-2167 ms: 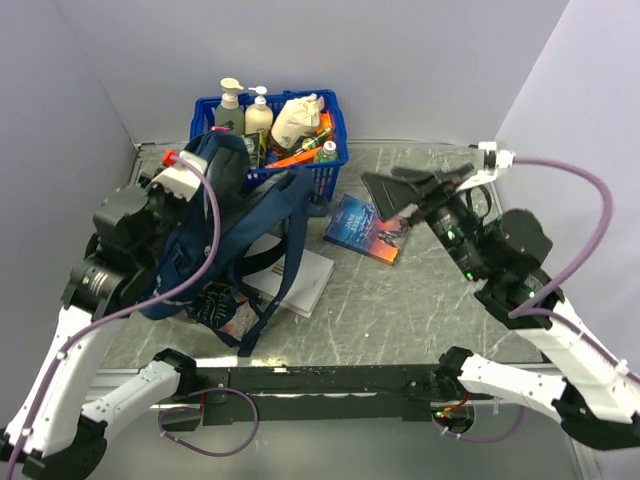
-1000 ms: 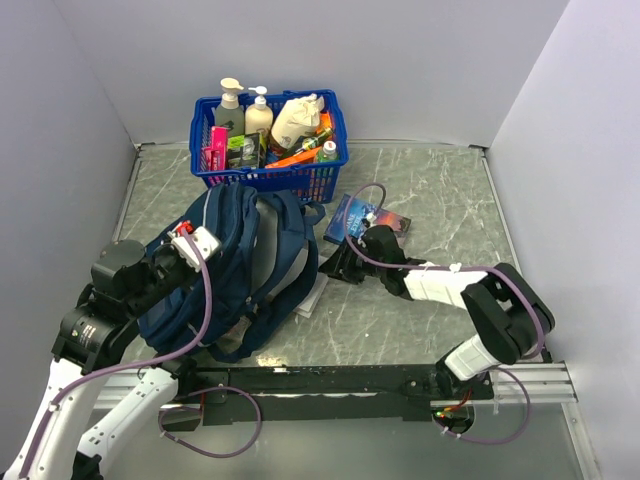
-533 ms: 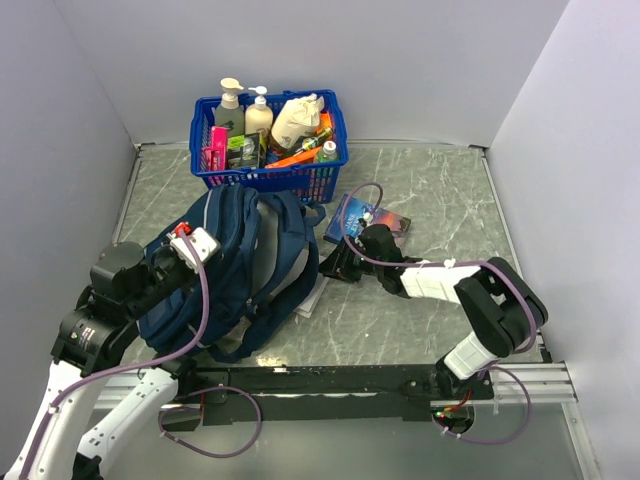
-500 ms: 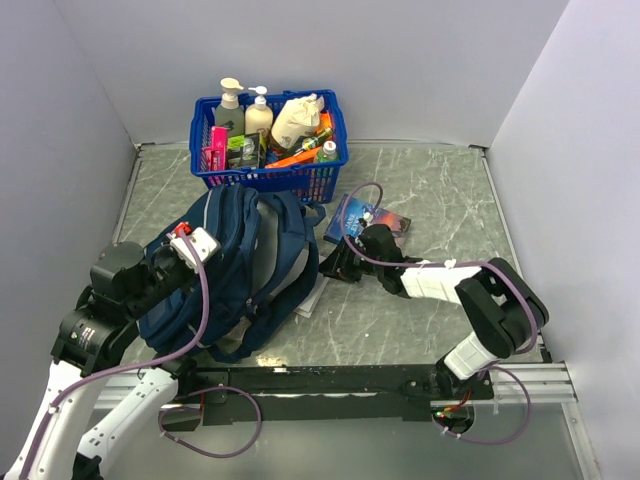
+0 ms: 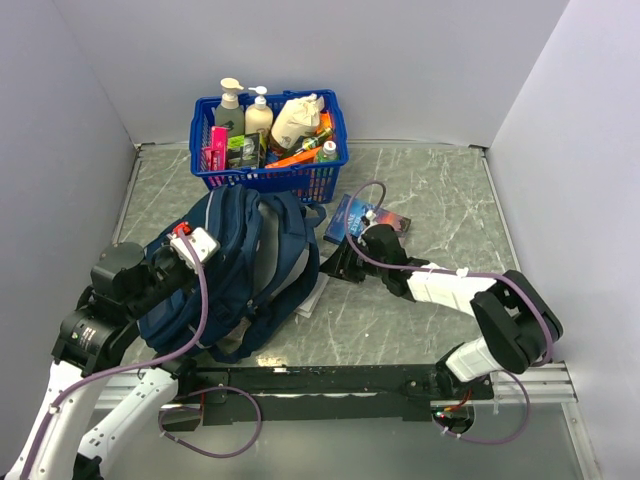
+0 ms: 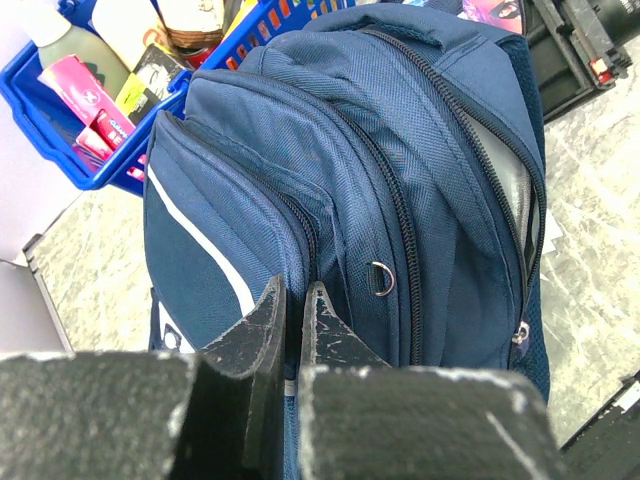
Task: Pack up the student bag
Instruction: Pick up the book from the center of the board.
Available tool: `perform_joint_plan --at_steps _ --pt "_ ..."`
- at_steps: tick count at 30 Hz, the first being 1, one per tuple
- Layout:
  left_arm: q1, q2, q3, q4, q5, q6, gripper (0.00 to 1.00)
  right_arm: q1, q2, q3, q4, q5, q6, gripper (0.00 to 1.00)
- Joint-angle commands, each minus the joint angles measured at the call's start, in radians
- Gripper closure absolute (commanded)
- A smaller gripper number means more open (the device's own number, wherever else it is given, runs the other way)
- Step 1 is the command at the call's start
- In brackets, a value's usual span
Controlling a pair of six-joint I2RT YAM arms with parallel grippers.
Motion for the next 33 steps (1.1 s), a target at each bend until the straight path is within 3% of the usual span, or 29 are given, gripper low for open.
perform_joint_plan --at_steps 1,7,20,23,30,33 --pt "0.002 -0.017 0.014 0.092 0.032 -0.019 0.99 0.012 0.018 0.020 -0.020 0.018 -0.034 0.53" --pt "0.002 -0.019 0.008 0.102 0.038 -0.019 0.99 0.015 0.025 0.020 -0.048 0.034 -0.054 0.53" --pt "0.002 -0.022 0.012 0.105 0.053 -0.019 0.99 0.035 0.144 0.053 0.093 0.051 -0.011 0.60" --pt "0.002 -0.028 0.000 0.103 0.056 -0.019 0.99 0.037 0.144 0.034 0.144 0.052 0.006 0.66" --pt "0.002 -0.034 -0.032 0.109 0.055 -0.019 0.99 0.037 0.115 -0.022 0.245 0.045 0.023 1.00" --pt "0.002 -0.032 -0.035 0.112 0.049 -0.013 0.99 0.035 0.060 -0.043 0.239 0.064 0.012 1.00"
